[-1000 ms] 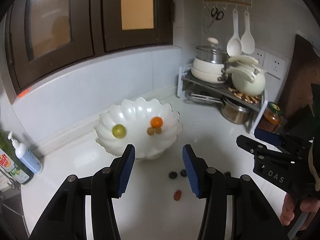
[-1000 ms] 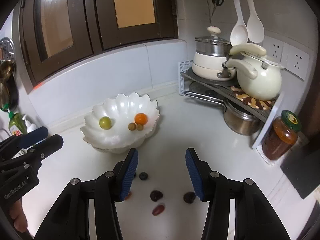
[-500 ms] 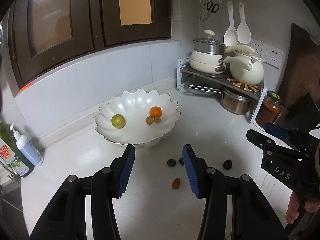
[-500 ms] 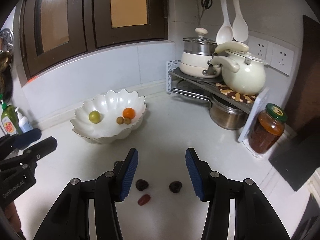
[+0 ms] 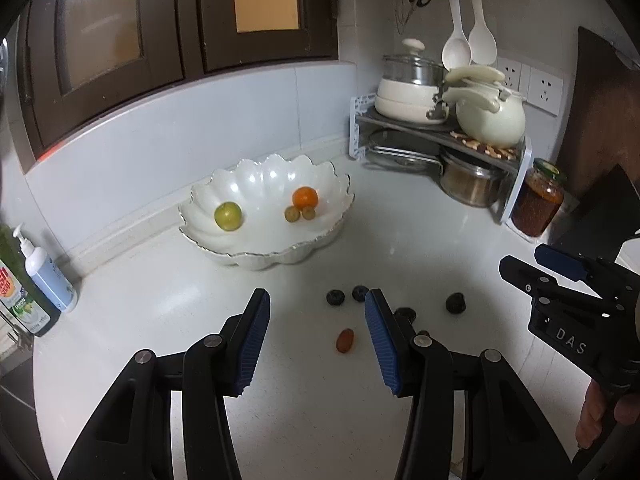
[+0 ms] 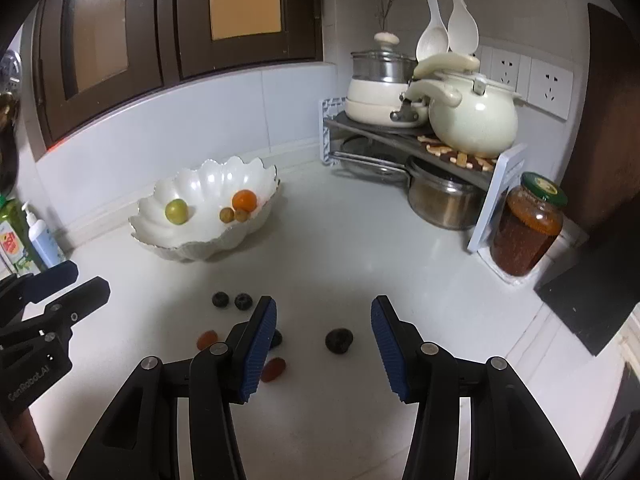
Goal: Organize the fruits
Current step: 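Move both grippers back toward the dark fruits on the counter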
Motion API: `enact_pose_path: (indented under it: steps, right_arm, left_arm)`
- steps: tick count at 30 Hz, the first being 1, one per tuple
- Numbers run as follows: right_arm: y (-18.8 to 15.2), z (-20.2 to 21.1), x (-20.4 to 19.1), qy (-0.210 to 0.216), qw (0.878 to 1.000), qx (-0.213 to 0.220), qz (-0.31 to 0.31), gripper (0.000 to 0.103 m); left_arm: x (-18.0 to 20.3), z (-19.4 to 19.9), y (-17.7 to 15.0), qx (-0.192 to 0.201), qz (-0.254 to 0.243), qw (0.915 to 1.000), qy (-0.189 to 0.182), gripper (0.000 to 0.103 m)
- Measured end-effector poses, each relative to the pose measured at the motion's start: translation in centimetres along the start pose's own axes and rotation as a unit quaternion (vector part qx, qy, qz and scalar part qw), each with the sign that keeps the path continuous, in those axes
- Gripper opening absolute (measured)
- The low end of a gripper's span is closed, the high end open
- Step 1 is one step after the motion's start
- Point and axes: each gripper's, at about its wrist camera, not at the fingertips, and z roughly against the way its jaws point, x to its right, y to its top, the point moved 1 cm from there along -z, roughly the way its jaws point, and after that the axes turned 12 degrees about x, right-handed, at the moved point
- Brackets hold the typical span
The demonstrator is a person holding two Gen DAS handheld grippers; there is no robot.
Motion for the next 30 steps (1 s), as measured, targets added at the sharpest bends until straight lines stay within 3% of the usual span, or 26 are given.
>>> enact_pose_path:
  steps: [30]
  right_arm:
    - [-5.2, -7.5, 1.3, 0.014, 0.996, -0.086, 0.0, 0.051]
  left_arm:
    - [1.9, -8.2, -5.6, -0.106, 0.005, 0.9943, 0.002, 0.049]
